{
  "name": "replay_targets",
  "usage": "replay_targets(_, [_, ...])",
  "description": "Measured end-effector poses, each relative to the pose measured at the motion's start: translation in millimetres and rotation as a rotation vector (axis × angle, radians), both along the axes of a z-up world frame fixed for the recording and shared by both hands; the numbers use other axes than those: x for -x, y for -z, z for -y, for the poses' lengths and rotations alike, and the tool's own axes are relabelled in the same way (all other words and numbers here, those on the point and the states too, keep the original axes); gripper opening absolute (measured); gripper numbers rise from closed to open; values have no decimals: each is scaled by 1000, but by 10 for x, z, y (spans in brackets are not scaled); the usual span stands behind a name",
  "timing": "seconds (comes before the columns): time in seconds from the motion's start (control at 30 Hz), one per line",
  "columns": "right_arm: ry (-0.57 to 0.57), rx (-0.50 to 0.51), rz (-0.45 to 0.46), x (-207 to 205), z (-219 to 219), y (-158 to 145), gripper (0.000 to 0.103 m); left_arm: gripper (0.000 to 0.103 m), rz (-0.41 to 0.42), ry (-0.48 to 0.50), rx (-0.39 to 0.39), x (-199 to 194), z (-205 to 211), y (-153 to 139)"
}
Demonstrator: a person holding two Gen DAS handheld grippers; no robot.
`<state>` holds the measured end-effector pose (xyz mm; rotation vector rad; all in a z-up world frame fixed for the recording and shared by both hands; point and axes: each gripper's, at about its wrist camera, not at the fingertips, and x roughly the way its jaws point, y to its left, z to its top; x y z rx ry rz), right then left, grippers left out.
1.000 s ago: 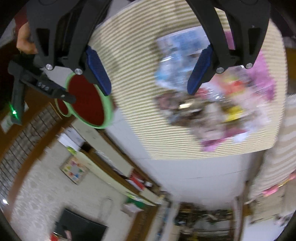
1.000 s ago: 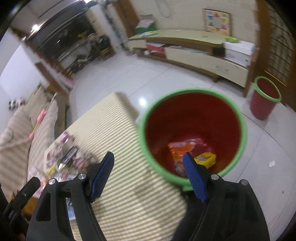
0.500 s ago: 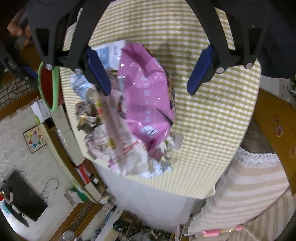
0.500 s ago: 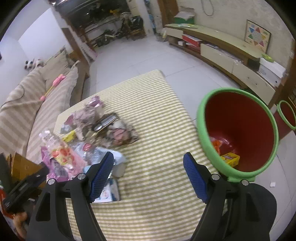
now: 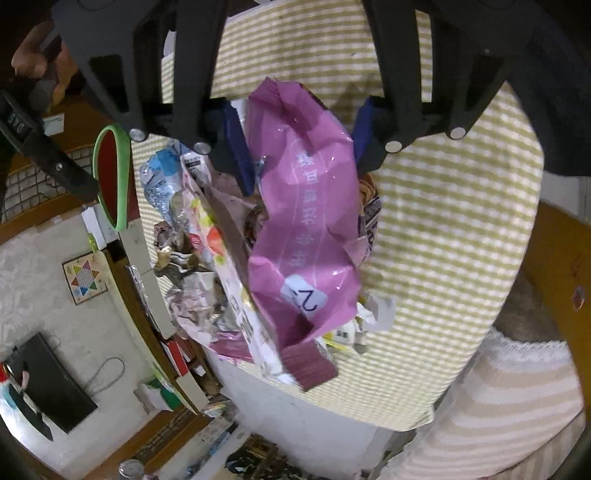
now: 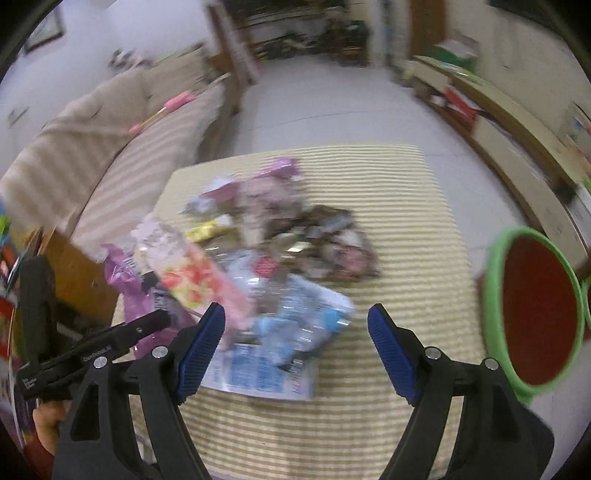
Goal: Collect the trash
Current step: 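Grasp the pink-white strawberry snack bag with the right gripper while the left holds the pink bag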
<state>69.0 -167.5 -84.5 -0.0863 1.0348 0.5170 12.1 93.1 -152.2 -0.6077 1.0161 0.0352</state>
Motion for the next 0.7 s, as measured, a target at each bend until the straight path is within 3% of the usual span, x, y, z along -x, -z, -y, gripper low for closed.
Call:
replay_targets(0.2, [-165, 54, -26, -149, -518, 172, 79, 46, -3, -41, -11, 167, -198, 4])
replay_targets(0.4, [-323, 139, -42, -166, -970, 389, 79, 47, 5, -65, 49, 255, -281, 42])
replay_targets(0.7, [-359, 263, -18, -140, -1197, 721, 76, 47, 8, -68, 85, 239, -301, 72])
